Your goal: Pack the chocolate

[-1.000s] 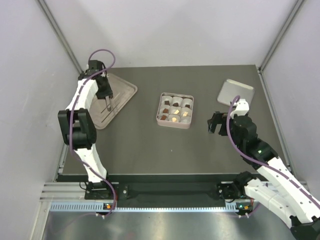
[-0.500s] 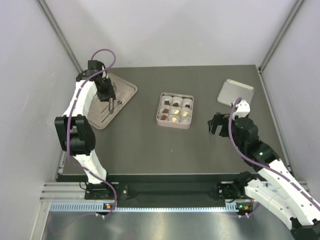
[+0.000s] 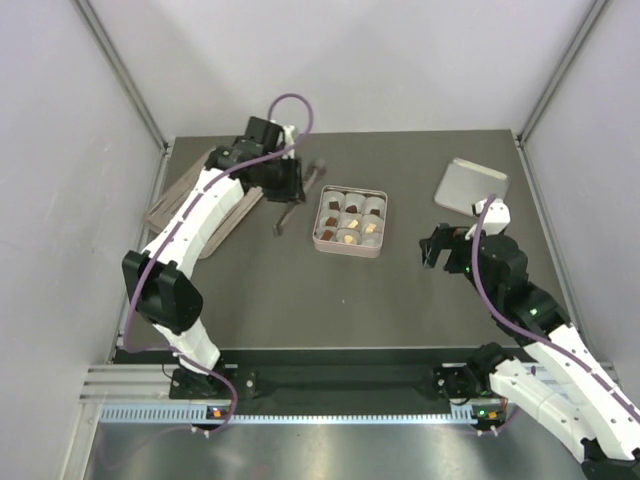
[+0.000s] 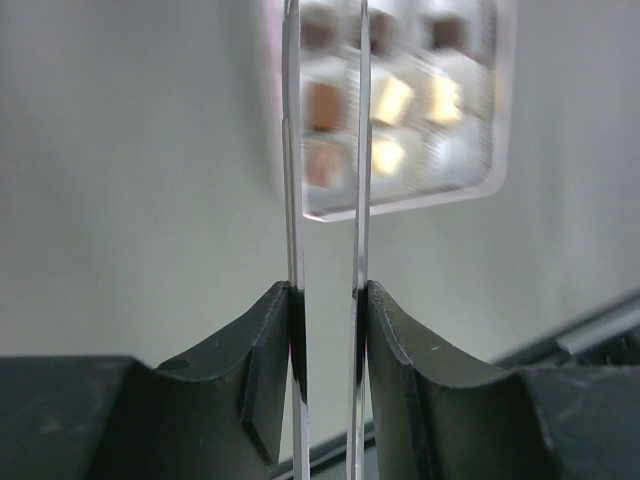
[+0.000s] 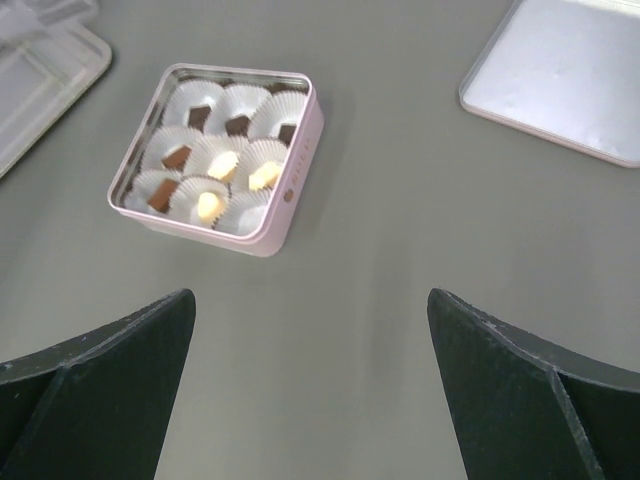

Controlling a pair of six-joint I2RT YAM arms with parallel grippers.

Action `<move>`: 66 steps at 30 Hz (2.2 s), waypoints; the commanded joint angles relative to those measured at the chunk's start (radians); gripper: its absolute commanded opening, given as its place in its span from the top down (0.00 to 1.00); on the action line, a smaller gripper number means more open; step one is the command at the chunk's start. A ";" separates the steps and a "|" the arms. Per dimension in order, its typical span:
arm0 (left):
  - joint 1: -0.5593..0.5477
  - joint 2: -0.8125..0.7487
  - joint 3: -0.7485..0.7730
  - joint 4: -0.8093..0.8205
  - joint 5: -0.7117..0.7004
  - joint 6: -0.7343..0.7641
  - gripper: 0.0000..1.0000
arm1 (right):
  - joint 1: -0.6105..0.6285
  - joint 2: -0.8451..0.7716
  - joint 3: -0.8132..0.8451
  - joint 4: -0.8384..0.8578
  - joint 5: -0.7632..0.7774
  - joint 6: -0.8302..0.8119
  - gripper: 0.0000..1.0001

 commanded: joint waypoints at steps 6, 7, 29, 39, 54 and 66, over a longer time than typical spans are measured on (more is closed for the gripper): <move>-0.211 -0.089 -0.079 0.113 0.024 -0.047 0.62 | 0.000 -0.048 0.080 -0.070 0.054 0.031 0.00; -0.221 -0.089 -0.093 0.127 0.035 -0.052 0.62 | 0.000 -0.052 0.083 -0.082 0.057 0.032 0.00; -0.399 0.013 -0.204 0.212 -0.025 -0.090 0.62 | 0.000 -0.058 0.085 -0.110 0.077 0.035 0.00; -0.419 0.041 -0.219 0.213 -0.042 -0.095 0.63 | -0.002 -0.055 0.083 -0.110 0.081 0.029 0.00; -0.422 0.044 -0.259 0.222 -0.072 -0.095 0.62 | 0.000 -0.054 0.076 -0.102 0.077 0.034 0.00; -0.422 0.061 -0.231 0.209 -0.054 -0.089 0.59 | 0.000 -0.045 0.073 -0.091 0.074 0.031 0.00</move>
